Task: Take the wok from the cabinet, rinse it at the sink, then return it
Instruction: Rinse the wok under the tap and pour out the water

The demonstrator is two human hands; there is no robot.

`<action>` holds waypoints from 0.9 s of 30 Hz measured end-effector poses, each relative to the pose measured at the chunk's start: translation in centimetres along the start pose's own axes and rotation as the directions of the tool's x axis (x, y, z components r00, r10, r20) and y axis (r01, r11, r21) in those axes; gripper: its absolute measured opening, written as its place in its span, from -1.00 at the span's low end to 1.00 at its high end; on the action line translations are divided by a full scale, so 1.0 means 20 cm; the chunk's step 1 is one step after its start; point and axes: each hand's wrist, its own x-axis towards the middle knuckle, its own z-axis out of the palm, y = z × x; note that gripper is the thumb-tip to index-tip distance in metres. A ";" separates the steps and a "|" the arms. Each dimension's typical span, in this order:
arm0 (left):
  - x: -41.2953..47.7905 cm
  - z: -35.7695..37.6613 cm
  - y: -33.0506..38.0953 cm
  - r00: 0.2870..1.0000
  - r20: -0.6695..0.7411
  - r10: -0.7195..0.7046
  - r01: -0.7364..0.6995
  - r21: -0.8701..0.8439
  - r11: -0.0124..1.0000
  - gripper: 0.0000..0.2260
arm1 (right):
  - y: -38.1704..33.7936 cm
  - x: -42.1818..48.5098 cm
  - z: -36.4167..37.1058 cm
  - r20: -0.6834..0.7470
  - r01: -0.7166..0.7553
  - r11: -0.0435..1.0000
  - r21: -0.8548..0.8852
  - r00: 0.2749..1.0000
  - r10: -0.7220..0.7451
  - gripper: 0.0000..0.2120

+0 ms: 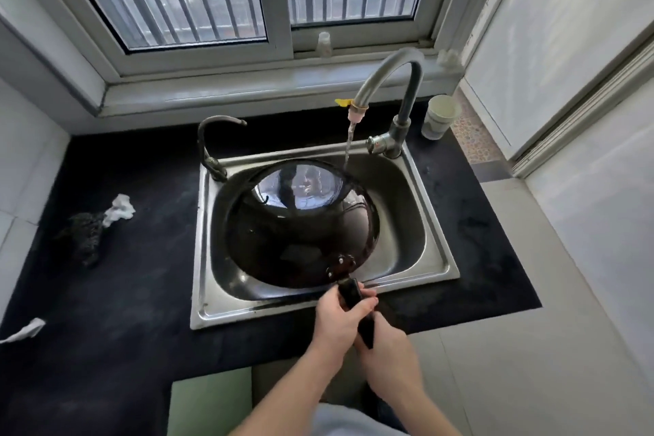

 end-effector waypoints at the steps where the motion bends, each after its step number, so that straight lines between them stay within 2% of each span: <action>1: 0.00 0.00 -0.02 1.000 0.012 0.000 -0.001 0.017 1.000 -0.82 | 0.00 -0.02 0.00 -0.011 -0.017 1.000 0.024 1.000 0.017 -0.78; 6: 0.00 0.02 -0.04 0.995 0.098 -0.004 -0.007 0.105 0.994 -0.83 | 0.05 -0.06 0.01 -0.051 -0.029 0.983 0.183 0.998 0.039 -0.86; 12: 0.01 0.15 -0.02 0.989 0.147 -0.018 -0.007 0.167 0.986 -0.85 | 0.12 0.00 -0.05 -0.049 -0.072 0.936 0.344 0.994 0.094 -0.86; 23: 0.04 0.45 -0.01 0.995 0.097 -0.016 0.000 0.170 0.985 -0.86 | 0.34 0.10 -0.28 0.024 -0.036 0.920 0.391 0.999 0.030 -0.90; 27: 0.08 0.54 0.00 0.998 0.044 -0.037 0.030 0.149 0.988 -0.88 | 0.38 0.17 -0.36 0.042 0.024 0.921 0.388 0.998 -0.043 -0.77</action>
